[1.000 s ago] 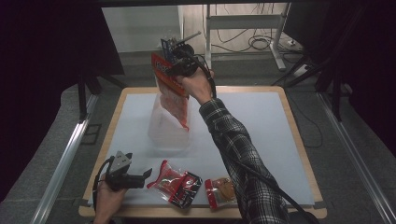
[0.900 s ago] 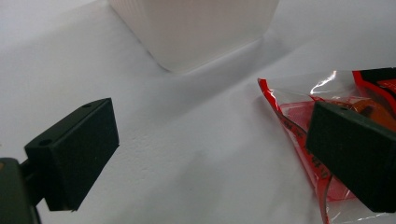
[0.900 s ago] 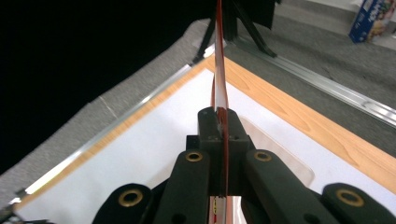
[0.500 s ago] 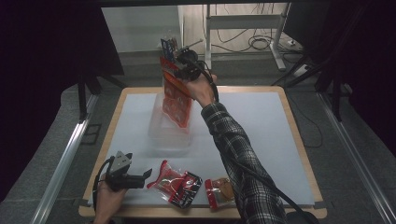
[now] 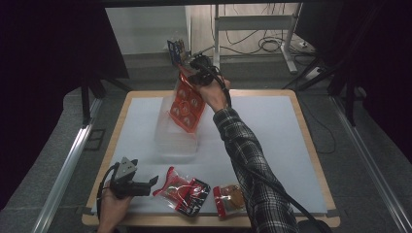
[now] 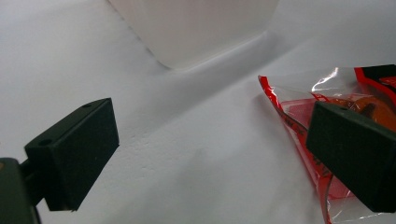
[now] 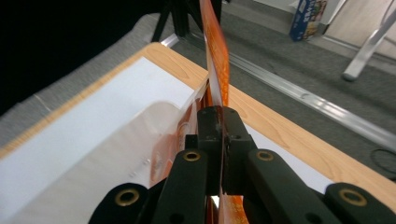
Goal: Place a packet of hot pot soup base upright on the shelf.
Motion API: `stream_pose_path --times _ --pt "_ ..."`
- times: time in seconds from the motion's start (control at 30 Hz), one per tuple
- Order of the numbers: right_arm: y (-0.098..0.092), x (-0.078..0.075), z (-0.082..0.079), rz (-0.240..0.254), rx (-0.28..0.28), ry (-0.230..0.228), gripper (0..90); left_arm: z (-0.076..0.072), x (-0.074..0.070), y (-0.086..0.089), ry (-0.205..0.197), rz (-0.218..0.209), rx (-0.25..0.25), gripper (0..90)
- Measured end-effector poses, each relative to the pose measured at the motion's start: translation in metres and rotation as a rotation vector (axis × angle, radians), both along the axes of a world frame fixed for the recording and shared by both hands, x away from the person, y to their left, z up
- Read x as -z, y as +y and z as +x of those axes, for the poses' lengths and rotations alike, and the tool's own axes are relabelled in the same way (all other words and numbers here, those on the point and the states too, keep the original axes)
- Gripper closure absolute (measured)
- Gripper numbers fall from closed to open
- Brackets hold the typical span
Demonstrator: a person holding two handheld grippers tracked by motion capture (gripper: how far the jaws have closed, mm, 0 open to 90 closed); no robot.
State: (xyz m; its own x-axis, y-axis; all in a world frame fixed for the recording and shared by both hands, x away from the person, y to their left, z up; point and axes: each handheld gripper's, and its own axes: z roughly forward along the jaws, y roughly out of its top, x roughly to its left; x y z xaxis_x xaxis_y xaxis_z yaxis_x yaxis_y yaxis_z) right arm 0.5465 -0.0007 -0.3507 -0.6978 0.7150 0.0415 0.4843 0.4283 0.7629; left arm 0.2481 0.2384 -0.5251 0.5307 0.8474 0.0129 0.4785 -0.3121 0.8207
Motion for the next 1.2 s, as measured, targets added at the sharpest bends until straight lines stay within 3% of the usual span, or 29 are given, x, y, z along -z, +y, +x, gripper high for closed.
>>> stream_pose_path --times 0.03,0.3,0.33,0.6,0.8,1.2 --pt "-0.004 -0.002 0.002 0.022 0.002 0.008 87.0 0.000 0.000 0.000 0.001 0.000 0.000 2.6" --pt "-0.013 0.008 0.011 0.016 0.014 0.031 71.9 0.000 0.000 0.000 0.001 0.002 0.000 2.6" --pt "-0.015 0.009 0.012 0.028 0.011 0.031 64.9 0.000 0.000 0.000 0.001 0.000 -0.001 2.6" --pt "-0.019 0.007 0.013 0.013 0.006 -0.008 44.4 0.000 0.000 0.000 0.001 0.005 0.000 2.6" --pt "-0.025 0.007 0.014 -0.001 0.012 -0.025 39.3 0.000 0.000 0.000 0.002 0.005 0.000 2.6" --pt "-0.041 0.005 0.015 0.020 0.007 -0.018 30.7 0.000 0.000 0.000 0.003 0.008 -0.002 2.6"
